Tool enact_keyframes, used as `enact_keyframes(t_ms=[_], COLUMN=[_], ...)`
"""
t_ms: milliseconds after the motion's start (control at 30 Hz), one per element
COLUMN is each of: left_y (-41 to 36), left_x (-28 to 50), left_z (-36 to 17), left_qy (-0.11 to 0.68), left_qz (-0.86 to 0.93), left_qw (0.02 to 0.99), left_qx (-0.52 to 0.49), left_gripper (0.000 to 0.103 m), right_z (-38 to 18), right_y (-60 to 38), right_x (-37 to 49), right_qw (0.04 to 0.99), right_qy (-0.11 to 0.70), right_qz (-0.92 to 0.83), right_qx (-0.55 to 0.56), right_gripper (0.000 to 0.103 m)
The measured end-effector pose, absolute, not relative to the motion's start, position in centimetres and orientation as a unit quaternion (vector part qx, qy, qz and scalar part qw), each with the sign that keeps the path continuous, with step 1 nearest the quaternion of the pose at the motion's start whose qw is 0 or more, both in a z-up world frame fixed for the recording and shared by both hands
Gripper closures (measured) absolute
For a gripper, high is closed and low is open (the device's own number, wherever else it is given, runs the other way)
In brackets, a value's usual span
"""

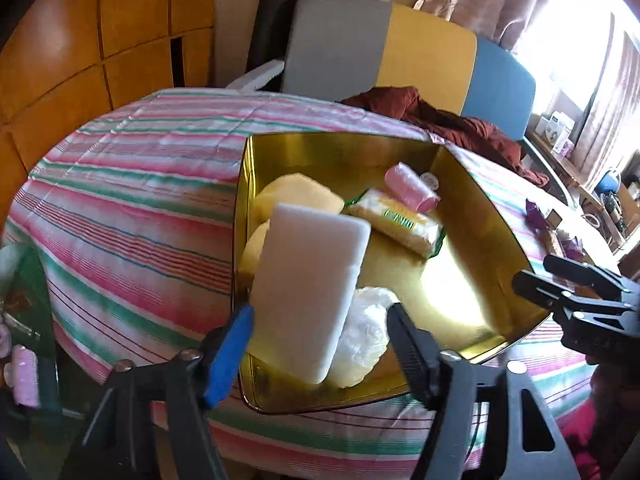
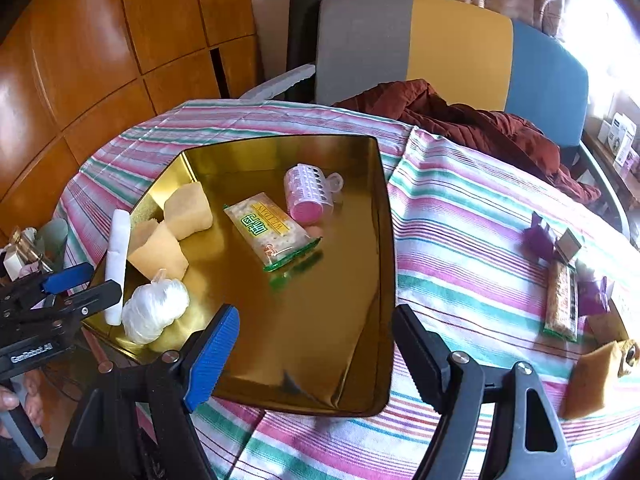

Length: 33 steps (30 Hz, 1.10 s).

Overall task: Organize objects
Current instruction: 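Carry the white block and biscuit pack into the gold tray and open both tools, then move both tools back toward the remaining boxes and packets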

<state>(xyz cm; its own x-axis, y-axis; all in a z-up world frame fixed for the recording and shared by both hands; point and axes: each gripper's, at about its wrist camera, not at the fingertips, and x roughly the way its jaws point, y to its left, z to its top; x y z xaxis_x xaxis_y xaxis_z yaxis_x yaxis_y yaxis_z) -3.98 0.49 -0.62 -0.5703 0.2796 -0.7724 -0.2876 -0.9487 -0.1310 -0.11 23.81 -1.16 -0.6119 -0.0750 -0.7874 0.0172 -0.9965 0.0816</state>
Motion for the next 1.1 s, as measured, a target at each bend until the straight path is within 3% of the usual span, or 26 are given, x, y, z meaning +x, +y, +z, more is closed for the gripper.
enact_keyframes(t_ms=[200, 300, 533, 767, 800, 833, 1000, 1100], left_y=[-0.5, -0.2, 2.1, 3.2, 3.2, 3.2, 3.4, 3.6], left_x=[-3.5, -3.0, -1.2, 0.3, 0.4, 0.6, 1.2, 1.4], left_z=[1.2, 2.1, 3.6, 4.1, 4.2, 4.3, 4.5, 4.3], left_qy=[-0.019, -0.022, 0.023, 0.054, 0.053, 0.053, 0.051, 0.051], left_qz=[0.9, 0.908, 0.928, 0.934, 0.934, 0.935, 0.936, 0.935], left_qw=[0.143, 0.138, 0.138, 0.148, 0.15, 0.152, 0.163, 0.167], left_qx=[-0.411, -0.395, -0.346, -0.321, -0.319, -0.316, -0.307, -0.309], left_gripper=[0.021, 0.014, 0.004, 0.003, 0.003, 0.003, 0.003, 0.003], right_z=[-1.0, -0.7, 0.4, 4.5, 5.4, 5.8, 3.8, 2.9], right_y=[23.7, 23.3, 22.5, 22.7, 22.9, 23.2, 26.1, 26.7], right_x=[0.7, 1.4, 3.1, 6.1, 6.8, 7.1, 5.2, 5.3], right_qw=[0.024, 0.012, -0.029, -0.075, -0.086, -0.094, -0.066, -0.066], right_qy=[-0.035, -0.021, 0.026, 0.057, 0.055, 0.047, -0.061, -0.081], right_qz=[-0.901, -0.91, -0.928, -0.962, -0.968, -0.971, -0.949, -0.945], right_qx=[0.431, 0.415, 0.372, 0.255, 0.229, 0.214, 0.302, 0.309], right_gripper=[0.023, 0.019, 0.016, 0.016, 0.012, 0.0, 0.004, 0.002])
